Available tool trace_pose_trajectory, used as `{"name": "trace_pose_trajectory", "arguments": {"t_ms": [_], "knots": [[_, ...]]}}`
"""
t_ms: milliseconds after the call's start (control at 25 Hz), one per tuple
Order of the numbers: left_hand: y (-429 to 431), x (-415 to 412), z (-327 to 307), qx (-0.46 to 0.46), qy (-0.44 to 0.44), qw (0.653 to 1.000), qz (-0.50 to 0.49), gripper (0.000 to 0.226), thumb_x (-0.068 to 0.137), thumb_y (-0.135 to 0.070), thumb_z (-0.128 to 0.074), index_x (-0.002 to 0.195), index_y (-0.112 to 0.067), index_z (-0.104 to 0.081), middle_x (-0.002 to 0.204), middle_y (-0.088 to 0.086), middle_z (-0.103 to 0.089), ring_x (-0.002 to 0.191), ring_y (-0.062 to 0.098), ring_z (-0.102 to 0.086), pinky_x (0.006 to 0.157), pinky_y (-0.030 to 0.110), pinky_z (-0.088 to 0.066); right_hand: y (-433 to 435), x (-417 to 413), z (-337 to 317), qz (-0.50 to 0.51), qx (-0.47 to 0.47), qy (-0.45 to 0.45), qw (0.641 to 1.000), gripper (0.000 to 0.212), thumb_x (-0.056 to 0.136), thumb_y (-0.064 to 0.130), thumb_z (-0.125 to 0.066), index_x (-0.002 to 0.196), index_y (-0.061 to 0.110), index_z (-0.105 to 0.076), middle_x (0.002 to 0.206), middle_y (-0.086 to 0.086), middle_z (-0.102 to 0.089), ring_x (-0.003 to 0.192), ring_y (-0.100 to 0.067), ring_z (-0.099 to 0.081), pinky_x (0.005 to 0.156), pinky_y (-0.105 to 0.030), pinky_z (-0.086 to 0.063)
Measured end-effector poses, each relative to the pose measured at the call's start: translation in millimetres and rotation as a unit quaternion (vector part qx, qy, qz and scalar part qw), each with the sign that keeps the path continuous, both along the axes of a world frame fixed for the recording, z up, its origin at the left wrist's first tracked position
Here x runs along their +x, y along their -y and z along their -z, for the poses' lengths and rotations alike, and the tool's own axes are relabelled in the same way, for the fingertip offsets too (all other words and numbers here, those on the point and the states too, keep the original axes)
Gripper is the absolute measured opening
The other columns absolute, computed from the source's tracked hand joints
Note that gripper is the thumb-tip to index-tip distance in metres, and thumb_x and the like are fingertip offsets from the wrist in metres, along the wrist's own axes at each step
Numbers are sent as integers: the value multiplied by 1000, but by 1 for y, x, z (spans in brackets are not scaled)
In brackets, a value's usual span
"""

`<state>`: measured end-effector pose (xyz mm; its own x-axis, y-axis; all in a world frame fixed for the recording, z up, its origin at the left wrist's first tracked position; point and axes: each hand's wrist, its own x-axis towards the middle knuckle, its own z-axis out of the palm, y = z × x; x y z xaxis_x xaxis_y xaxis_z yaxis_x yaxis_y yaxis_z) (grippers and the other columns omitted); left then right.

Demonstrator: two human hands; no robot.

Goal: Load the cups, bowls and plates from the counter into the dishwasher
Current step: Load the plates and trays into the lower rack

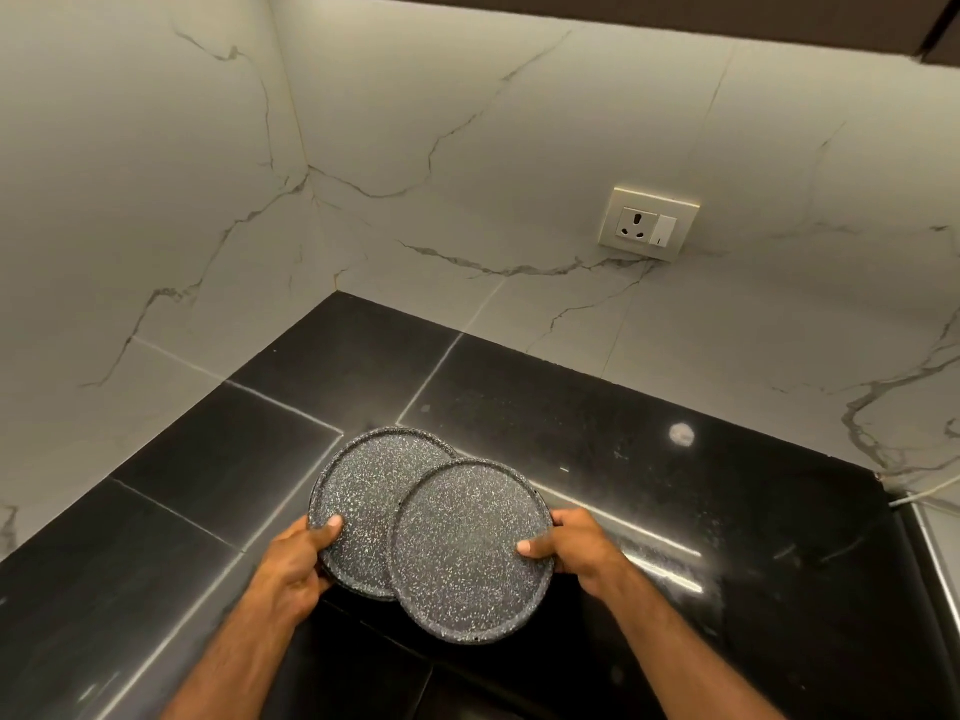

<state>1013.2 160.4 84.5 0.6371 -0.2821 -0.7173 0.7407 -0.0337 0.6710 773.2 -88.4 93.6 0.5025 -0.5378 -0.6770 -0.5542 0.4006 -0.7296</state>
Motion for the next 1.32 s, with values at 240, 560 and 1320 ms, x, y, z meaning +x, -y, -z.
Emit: {"name": "trace_pose_trajectory", "arguments": {"t_ms": [240, 560, 1320], "knots": [[6, -45, -37, 23, 120, 992, 23, 34, 84, 7, -72, 116, 2, -64, 109, 24, -73, 89, 35, -73, 70, 46, -62, -5, -68, -22, 77, 83, 141, 983, 59, 68, 4, -86, 118, -10, -56, 106, -26, -73, 91, -39, -72, 83, -48, -60], [-8, -204, -129, 188, 413, 885, 101, 15, 95, -20, -65, 106, -21, -55, 90, 7, -66, 75, 26, -62, 67, 45, -53, -44, -196, -60, 118, 120, 236, 957, 57, 74, -3, -80, 125, -6, -56, 114, -25, -70, 90, -32, -70, 67, -38, -62], [-193, -450, -154, 177, 580, 770, 200, 33, 100, -19, -57, 132, -16, -50, 105, 7, -68, 95, 31, -64, 78, 40, -51, -285, -419, -145, 116, -312, 70, 940, 13, 92, 16, -66, 80, 21, -64, 72, 6, -66, 67, -12, -63, 55, -20, -50]]}}
